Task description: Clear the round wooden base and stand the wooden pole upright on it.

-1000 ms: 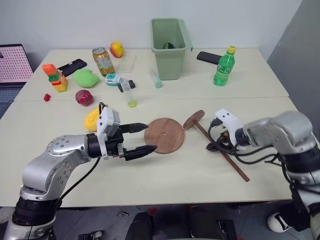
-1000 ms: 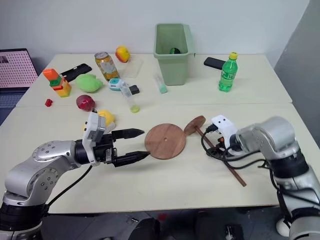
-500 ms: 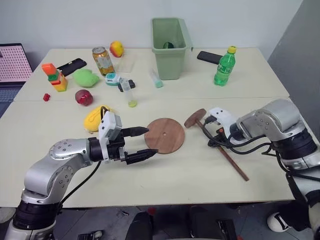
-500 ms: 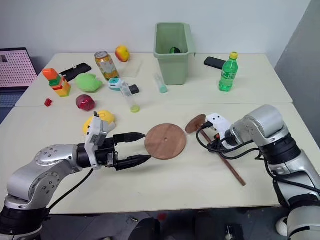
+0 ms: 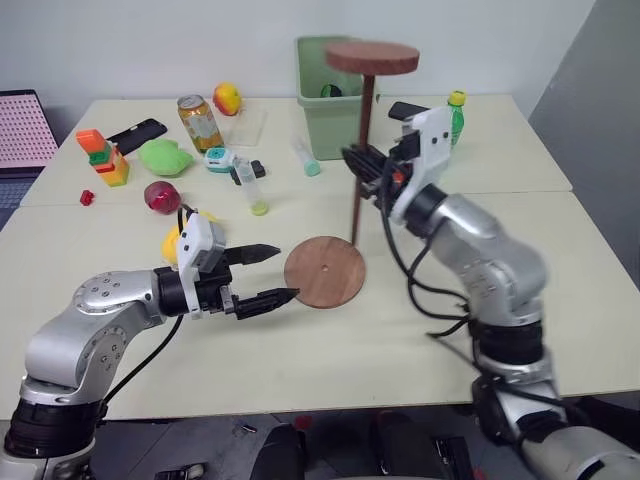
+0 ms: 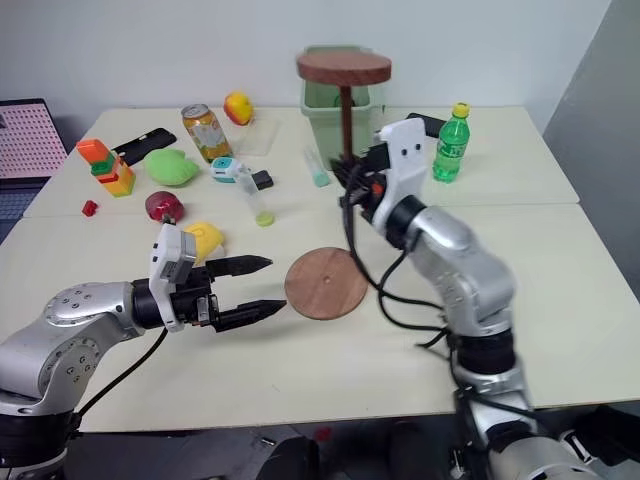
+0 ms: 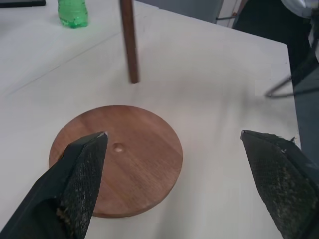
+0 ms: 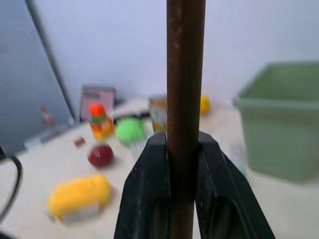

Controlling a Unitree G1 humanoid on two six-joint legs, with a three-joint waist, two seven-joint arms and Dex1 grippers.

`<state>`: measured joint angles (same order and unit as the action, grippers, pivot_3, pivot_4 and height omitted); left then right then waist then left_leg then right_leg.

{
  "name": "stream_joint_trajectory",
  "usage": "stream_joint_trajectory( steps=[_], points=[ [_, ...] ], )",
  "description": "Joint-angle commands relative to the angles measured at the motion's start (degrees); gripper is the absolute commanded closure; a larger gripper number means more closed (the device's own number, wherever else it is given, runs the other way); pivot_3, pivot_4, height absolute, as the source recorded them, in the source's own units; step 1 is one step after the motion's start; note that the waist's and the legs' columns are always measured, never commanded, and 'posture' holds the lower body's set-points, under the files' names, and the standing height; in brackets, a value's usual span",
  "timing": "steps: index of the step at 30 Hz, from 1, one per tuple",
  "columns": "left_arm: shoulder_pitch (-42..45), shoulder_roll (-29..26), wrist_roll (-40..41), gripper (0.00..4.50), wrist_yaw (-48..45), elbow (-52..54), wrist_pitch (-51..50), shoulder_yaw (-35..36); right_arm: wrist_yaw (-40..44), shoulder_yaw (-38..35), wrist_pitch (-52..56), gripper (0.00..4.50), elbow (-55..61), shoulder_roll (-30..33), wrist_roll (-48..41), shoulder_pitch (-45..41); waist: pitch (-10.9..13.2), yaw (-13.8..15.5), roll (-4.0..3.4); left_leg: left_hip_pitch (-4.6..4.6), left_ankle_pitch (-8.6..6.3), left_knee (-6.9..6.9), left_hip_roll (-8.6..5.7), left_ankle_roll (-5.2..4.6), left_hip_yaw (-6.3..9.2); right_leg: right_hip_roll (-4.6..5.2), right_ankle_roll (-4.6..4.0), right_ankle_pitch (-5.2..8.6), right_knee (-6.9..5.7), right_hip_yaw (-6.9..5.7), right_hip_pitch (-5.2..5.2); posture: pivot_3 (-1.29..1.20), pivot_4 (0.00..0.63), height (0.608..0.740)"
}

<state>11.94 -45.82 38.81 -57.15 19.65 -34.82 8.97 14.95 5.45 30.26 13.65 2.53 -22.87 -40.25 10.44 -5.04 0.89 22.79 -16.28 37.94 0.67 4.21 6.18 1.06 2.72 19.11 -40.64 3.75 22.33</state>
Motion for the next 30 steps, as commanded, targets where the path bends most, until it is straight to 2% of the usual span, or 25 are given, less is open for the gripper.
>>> stream_joint_trajectory(
  steps=[1, 9, 30],
  points=[
    [0.06, -1.28, -0.27, 0.0, -0.79, 1.01, 1.1, 1.39, 2.45, 5.1, -13.9, 4.24, -4.25, -2.43, 6.11, 3.56, -0.01, 0.26, 0.02, -0.01, 0.03, 0.02, -0.01, 0.05, 0.02, 0.01, 0.0, 0.0, 0.01, -0.01, -0.03, 0.0, 0.15, 0.74],
    [-2.04, -2.12, -0.96, 0.0, -1.48, 1.54, 2.0, 1.74, 9.93, 11.61, -23.43, 4.24, -6.5, -1.42, 10.19, 11.49, -0.01, 0.25, 0.02, -0.03, 0.1, 0.01, -0.02, 0.18, 0.02, 0.03, 0.0, 0.0, 0.01, 0.0, -0.04, 0.0, 0.15, 0.74],
    [-4.27, -1.83, -2.91, 0.0, -3.27, 1.52, 4.46, 0.77, 10.61, 10.94, -26.14, 4.24, -12.02, 0.77, 14.43, 14.58, -0.03, 0.25, 0.03, -0.19, 0.01, 0.02, -0.01, 0.02, 0.02, 0.0, 0.0, 0.0, -0.13, 0.02, -0.12, 0.0, 0.15, 0.74]
  ],
)
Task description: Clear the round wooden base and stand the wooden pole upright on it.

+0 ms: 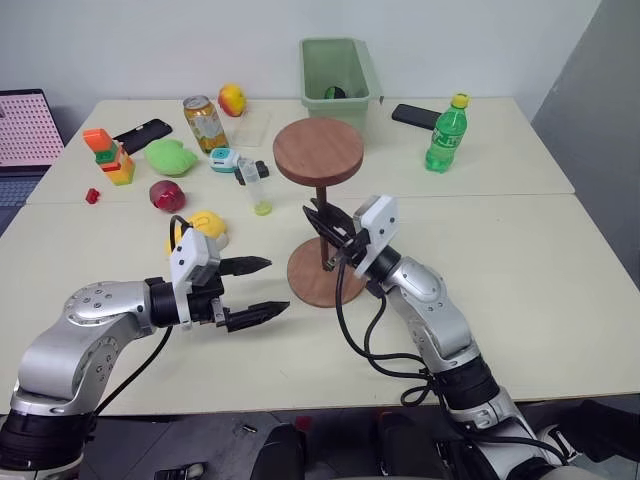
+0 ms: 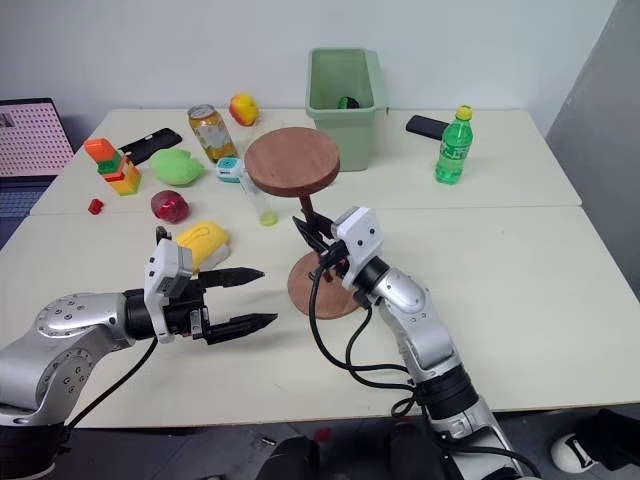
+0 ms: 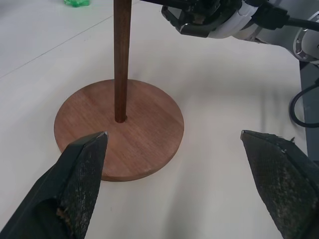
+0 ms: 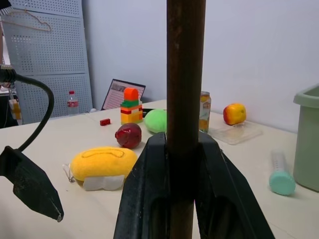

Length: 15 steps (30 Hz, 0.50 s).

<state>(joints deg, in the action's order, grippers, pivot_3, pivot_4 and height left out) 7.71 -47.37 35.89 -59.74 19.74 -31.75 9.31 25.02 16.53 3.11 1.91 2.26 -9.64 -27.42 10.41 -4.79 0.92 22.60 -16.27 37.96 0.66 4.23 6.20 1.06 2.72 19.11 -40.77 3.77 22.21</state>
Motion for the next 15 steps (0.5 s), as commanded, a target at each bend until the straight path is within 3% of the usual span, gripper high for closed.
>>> stream_joint_trajectory(
  steps=[1, 15],
  points=[
    [-0.06, -0.26, 0.04, 0.0, -0.72, 1.44, 1.42, 0.43, 0.71, -0.01, 1.61, 4.24, 0.06, 1.24, 1.07, 2.17, -0.01, 0.01, 0.01, -0.02, 0.0, 0.0, 0.0, 0.0, 0.0, 0.0, 0.0, 0.0, 0.0, 0.0, -0.02, 0.0, 0.15, 0.74],
    [0.26, -0.15, -0.14, 0.0, -1.06, 1.23, 1.96, -0.09, 0.17, 1.42, 4.75, 4.24, -3.9, 0.78, 3.24, 2.17, -0.05, 0.14, 0.02, -0.2, -0.01, -0.01, -0.01, -0.01, -0.01, 0.01, 0.0, 0.0, 0.0, 0.01, -0.18, 0.0, 0.15, 0.74]
  ],
)
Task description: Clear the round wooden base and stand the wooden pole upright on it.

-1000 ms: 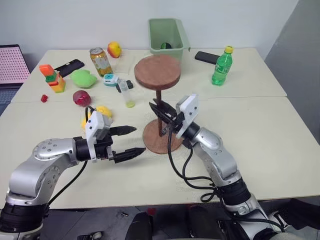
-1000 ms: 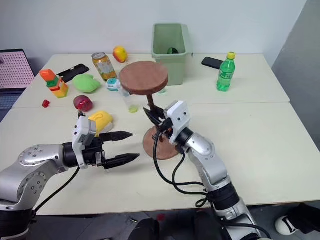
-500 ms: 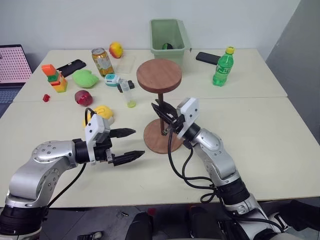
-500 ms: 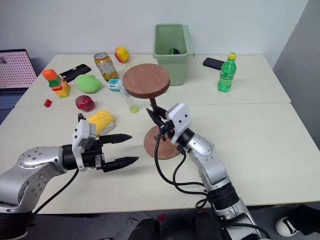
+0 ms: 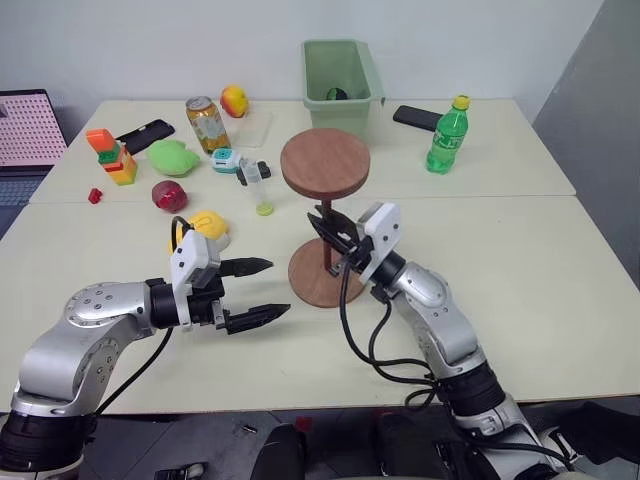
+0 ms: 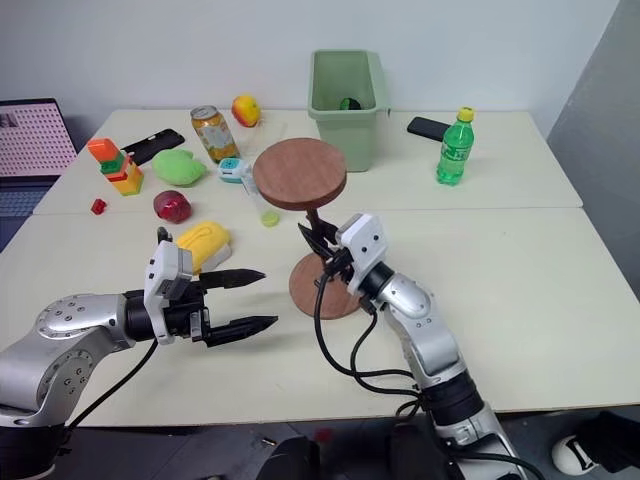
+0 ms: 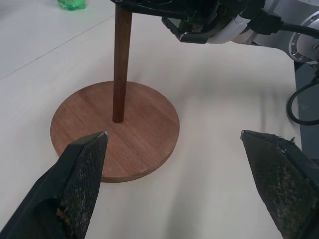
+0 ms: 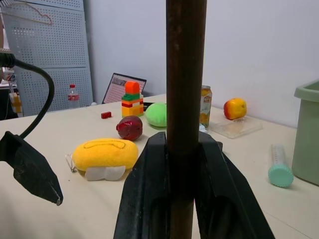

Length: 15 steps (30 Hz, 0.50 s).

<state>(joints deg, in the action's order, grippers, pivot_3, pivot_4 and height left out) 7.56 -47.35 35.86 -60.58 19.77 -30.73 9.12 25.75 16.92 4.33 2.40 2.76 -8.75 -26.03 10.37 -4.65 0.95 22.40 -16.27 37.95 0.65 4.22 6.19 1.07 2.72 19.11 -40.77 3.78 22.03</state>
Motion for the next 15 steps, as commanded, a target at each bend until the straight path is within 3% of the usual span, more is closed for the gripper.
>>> stream_joint_trajectory(
  steps=[1, 7, 15],
  points=[
    [0.51, -0.18, -0.15, 0.0, -0.29, 1.15, 0.97, 0.02, -0.73, 1.12, 4.35, 4.24, -4.99, 0.01, 2.52, 0.57, -0.01, -0.02, 0.0, -0.04, 0.0, 0.0, 0.0, 0.0, 0.0, 0.0, 0.0, 0.0, 0.0, 0.0, -0.03, 0.0, 0.15, 0.74],
    [1.19, -0.16, -0.25, 0.0, -0.41, 0.78, 1.03, -0.47, -1.39, 0.96, 6.27, 4.24, -7.02, -0.81, 3.16, -0.22, -0.03, -0.02, 0.01, -0.63, -0.02, -0.09, 0.01, -0.02, 0.02, -0.01, 0.0, 0.01, 0.14, -0.01, -0.61, 0.0, 0.15, 0.74],
    [1.21, -0.14, -0.28, 0.0, -0.34, 0.89, 1.07, -0.48, -0.71, 1.22, 6.31, 4.24, -5.9, -0.15, 3.34, 1.81, -0.21, -0.02, 0.02, -0.66, -0.02, -0.1, 0.02, -0.02, 0.03, -0.02, 0.0, 0.01, 0.15, -0.01, -0.65, 0.0, 0.15, 0.74]
  ],
)
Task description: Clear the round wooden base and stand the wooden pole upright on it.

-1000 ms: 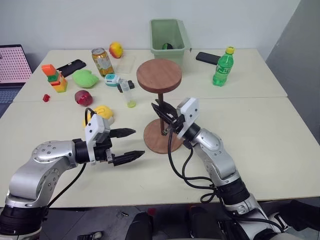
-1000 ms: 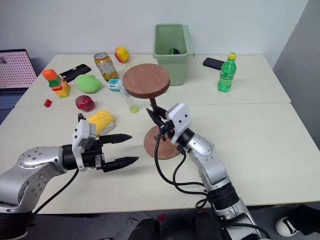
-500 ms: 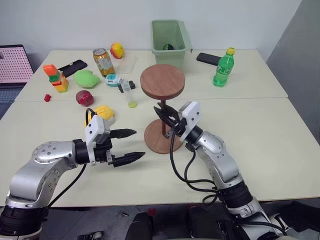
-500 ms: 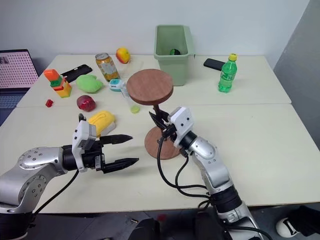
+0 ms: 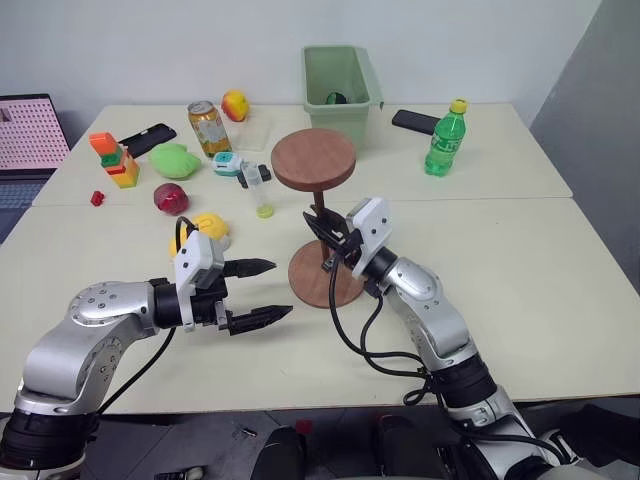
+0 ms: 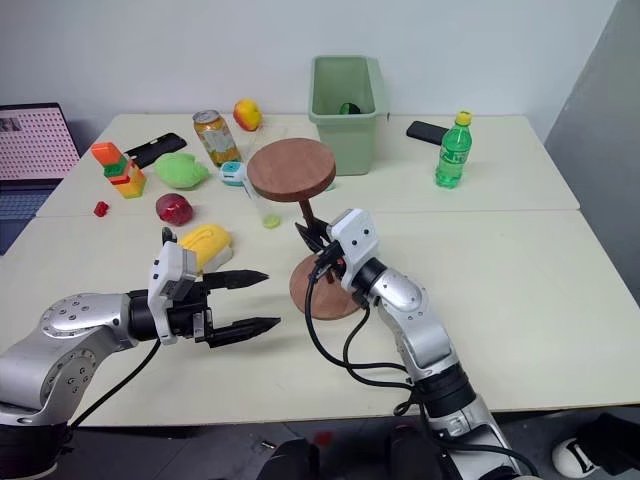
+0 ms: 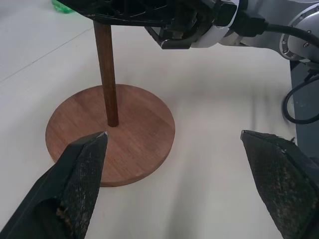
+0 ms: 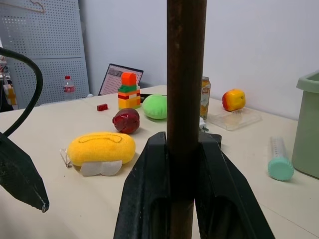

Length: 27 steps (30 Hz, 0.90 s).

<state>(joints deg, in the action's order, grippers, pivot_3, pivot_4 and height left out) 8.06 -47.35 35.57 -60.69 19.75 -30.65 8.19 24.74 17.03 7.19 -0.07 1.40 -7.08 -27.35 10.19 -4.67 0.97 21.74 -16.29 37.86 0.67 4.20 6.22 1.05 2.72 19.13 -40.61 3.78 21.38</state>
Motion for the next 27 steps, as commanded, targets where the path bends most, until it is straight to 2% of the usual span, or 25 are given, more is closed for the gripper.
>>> stream_joint_trajectory(
  steps=[1, 3, 13, 16, 21, 23, 25, 27],
  points=[
    [0.7, -0.13, 0.02, 0.0, -0.22, 0.93, 0.99, 0.46, 0.34, 1.06, 3.46, 4.24, -3.34, 1.19, 1.63, 3.13, -0.04, 0.0, -0.01, 0.0, 0.0, 0.0, 0.0, 0.0, 0.0, 0.0, 0.0, 0.0, 0.0, 0.0, 0.0, 0.0, 0.15, 0.74],
    [0.82, 0.0, 0.04, 0.0, -0.08, 1.12, 0.91, 0.29, 0.25, 0.53, 3.57, 3.54, -3.13, 0.93, 1.21, 2.68, -0.04, 0.0, 0.0, 0.0, 0.0, 0.0, 0.0, 0.0, 0.0, 0.0, 0.0, 0.0, 0.01, 0.0, -0.01, 0.0, 0.15, 0.74],
    [2.02, 0.54, 0.14, 0.0, 0.2, 0.85, 0.58, -0.18, 0.17, -2.94, 4.61, 1.26, 0.29, -0.65, -0.62, 1.27, 0.17, -0.12, 0.0, 0.3, 0.0, -0.04, 0.02, 0.01, -0.02, -0.02, 0.0, 0.0, 0.01, 0.08, 0.34, 0.0, 0.15, 0.74],
    [2.27, 0.64, 0.16, 0.0, 0.3, 0.84, 0.55, -0.3, 0.81, -3.51, 6.17, 1.26, 2.79, 0.11, -1.37, 1.87, 0.18, -0.09, -0.01, 0.31, 0.0, -0.04, 0.01, 0.01, -0.02, -0.01, 0.0, 0.0, 0.02, 0.08, 0.33, 0.0, 0.15, 0.74],
    [2.29, -0.02, 0.53, 0.0, 0.17, 0.94, 0.08, 0.15, 6.19, -4.04, 14.61, 1.26, 13.26, 8.02, -4.47, 5.86, 0.18, 0.39, 0.0, 0.36, 0.0, -0.03, 0.0, 0.01, 0.0, 0.01, 0.0, 0.0, 0.12, 0.03, 0.3, 0.0, 0.15, 0.74],
    [2.27, -0.86, 1.0, 0.0, -0.56, 0.56, -0.29, 0.94, 11.24, -6.31, 20.27, 1.26, 20.46, 15.56, -8.44, 9.19, 0.17, 0.53, 0.0, 0.37, 0.0, -0.03, -0.04, 0.01, 0.0, 0.04, 0.0, 0.0, 0.17, 0.04, 0.28, 0.0, 0.15, 0.74],
    [2.5, -2.07, 1.28, 0.0, -2.09, -0.38, -0.19, 1.6, 18.44, -11.53, 25.62, 1.26, 27.76, 25.74, -13.99, 12.92, 0.29, 1.39, -0.19, 0.42, 0.0, -0.02, -0.05, 0.0, 0.0, 0.04, 0.0, 0.0, 0.19, 0.0, 0.28, 0.0, 0.15, 0.74],
    [2.93, -2.6, 1.51, 0.0, -2.74, -1.22, -0.08, 1.92, 22.05, -15.67, 28.0, 1.26, 31.14, 32.62, -17.97, 14.42, 0.33, 1.76, -0.22, 0.59, -0.02, -0.01, -0.09, -0.03, 0.08, 0.14, 0.01, 0.0, 0.5, -0.13, 0.23, 0.0, 0.15, 0.74]
  ],
)
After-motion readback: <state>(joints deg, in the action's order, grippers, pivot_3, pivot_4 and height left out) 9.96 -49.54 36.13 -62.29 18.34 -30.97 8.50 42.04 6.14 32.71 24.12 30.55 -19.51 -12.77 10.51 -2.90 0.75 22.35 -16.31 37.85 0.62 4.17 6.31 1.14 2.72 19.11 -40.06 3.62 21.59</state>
